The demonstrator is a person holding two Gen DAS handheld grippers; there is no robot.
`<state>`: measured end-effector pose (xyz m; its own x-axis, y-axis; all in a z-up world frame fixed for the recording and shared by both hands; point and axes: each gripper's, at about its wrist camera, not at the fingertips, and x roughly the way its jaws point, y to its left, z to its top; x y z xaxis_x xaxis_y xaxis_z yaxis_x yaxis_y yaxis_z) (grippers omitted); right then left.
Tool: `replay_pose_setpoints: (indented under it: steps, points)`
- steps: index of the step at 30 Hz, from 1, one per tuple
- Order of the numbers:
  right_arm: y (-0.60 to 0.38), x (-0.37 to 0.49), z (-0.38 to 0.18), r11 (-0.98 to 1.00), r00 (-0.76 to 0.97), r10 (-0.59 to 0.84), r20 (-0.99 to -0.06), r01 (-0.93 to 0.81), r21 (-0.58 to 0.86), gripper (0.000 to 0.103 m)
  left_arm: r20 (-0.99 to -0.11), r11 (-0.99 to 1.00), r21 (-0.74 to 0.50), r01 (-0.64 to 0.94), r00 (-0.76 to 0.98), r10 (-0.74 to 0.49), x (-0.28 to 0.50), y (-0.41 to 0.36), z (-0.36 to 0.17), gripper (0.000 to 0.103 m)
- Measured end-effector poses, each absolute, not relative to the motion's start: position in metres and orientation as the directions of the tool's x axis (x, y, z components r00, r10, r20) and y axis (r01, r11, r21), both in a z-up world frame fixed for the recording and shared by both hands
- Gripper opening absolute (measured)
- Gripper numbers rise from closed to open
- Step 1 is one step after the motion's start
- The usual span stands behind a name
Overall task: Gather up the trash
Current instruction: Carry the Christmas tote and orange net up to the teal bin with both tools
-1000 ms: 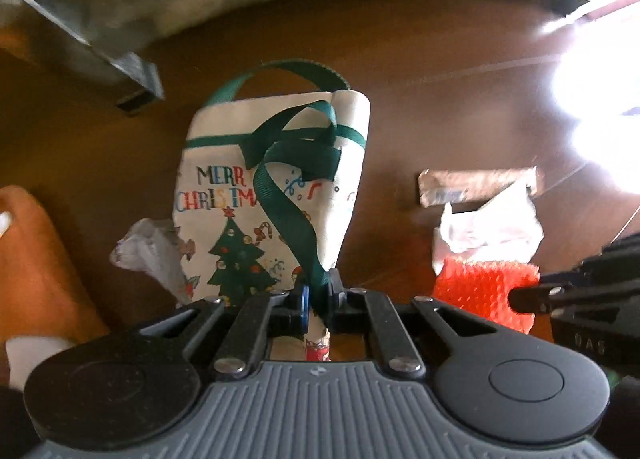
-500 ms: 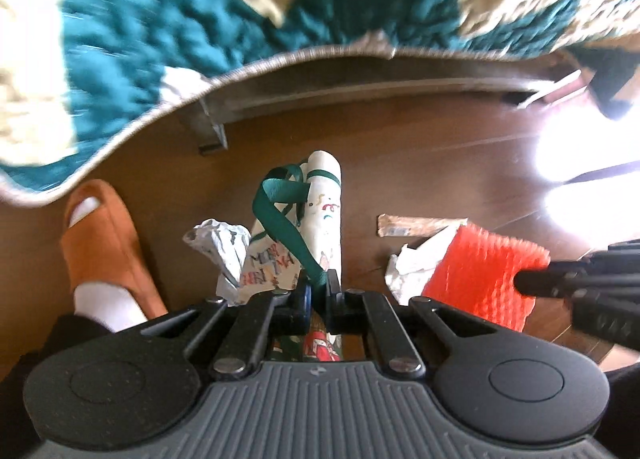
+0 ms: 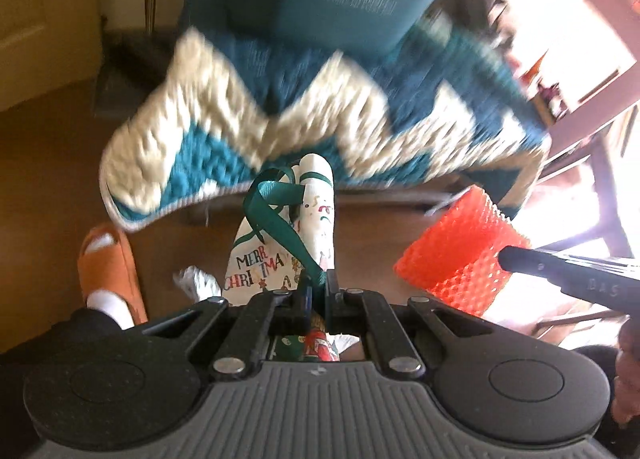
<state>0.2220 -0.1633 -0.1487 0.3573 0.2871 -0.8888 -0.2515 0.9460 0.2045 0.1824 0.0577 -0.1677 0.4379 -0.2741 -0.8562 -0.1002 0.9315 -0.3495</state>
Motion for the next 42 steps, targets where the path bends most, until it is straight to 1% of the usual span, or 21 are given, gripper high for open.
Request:
replay_pose_setpoints:
  steps: [4, 10, 16, 21, 25, 27, 30, 32, 33, 35, 38, 40, 42]
  points:
    - [-0.164, 0.222, -0.097, 0.943, 0.461, 0.302, -0.834, -0.274, 0.190, 0.008, -0.796, 0.920, -0.384, -0.083, 0.534, -0.284, 0.178, 0.063, -0.110, 0.005]
    - [-0.159, 0.227, -0.012, 0.930, 0.601, 0.334, -0.726, -0.334, 0.151, 0.008, -0.690, 0.919, -0.394, -0.015, 0.666, -0.284, 0.181, 0.065, -0.022, 0.005]
    - [-0.146, 0.244, 0.064, 0.923, 0.711, 0.350, -0.610, -0.374, 0.095, 0.008, -0.557, 0.902, -0.428, 0.053, 0.771, -0.309, 0.195, 0.068, 0.067, 0.005]
    - [-0.137, 0.262, 0.112, 0.922, 0.771, 0.353, -0.531, -0.383, 0.057, 0.008, -0.429, 0.904, -0.413, 0.111, 0.852, -0.301, 0.207, 0.067, 0.146, 0.005]
    - [-0.125, 0.277, 0.145, 0.925, 0.810, 0.341, -0.477, -0.380, 0.015, 0.008, -0.361, 0.919, -0.370, 0.135, 0.891, -0.276, 0.223, 0.062, 0.193, 0.005]
    - [-0.115, 0.290, 0.156, 0.924, 0.814, 0.342, -0.470, -0.381, 0.013, 0.008, -0.349, 0.928, -0.347, 0.138, 0.899, -0.264, 0.237, 0.058, 0.206, 0.004]
    - [-0.097, 0.311, 0.163, 0.927, 0.820, 0.338, -0.462, -0.375, 0.011, 0.008, -0.348, 0.921, -0.363, 0.139, 0.897, -0.273, 0.263, 0.055, 0.211, 0.004]
    - [-0.083, 0.325, 0.162, 0.925, 0.817, 0.344, -0.463, -0.378, 0.020, 0.008, -0.361, 0.940, -0.318, 0.120, 0.902, -0.238, 0.284, 0.053, 0.207, 0.004]
    - [-0.074, 0.335, 0.157, 0.928, 0.820, 0.330, -0.468, -0.373, 0.002, 0.008, -0.378, 0.950, -0.295, 0.101, 0.901, -0.213, 0.295, 0.055, 0.200, 0.004]
    - [-0.064, 0.358, 0.141, 0.931, 0.804, 0.307, -0.510, -0.364, -0.014, 0.008, -0.428, 0.952, -0.301, 0.060, 0.883, -0.191, 0.318, 0.065, 0.182, 0.004]
    - [-0.056, 0.387, 0.111, 0.934, 0.777, 0.282, -0.562, -0.356, -0.023, 0.008, -0.456, 0.950, -0.310, 0.032, 0.872, -0.178, 0.330, 0.083, 0.156, 0.004]
    - [-0.052, 0.398, 0.095, 0.929, 0.755, 0.278, -0.594, -0.369, -0.034, 0.008, -0.479, 0.948, -0.316, 0.041, 0.856, -0.197, 0.335, 0.089, 0.142, 0.004]
    - [-0.047, 0.403, 0.083, 0.929, 0.752, 0.265, -0.604, -0.366, -0.048, 0.011, -0.505, 0.954, -0.299, 0.027, 0.844, -0.183, 0.338, 0.091, 0.131, 0.004]
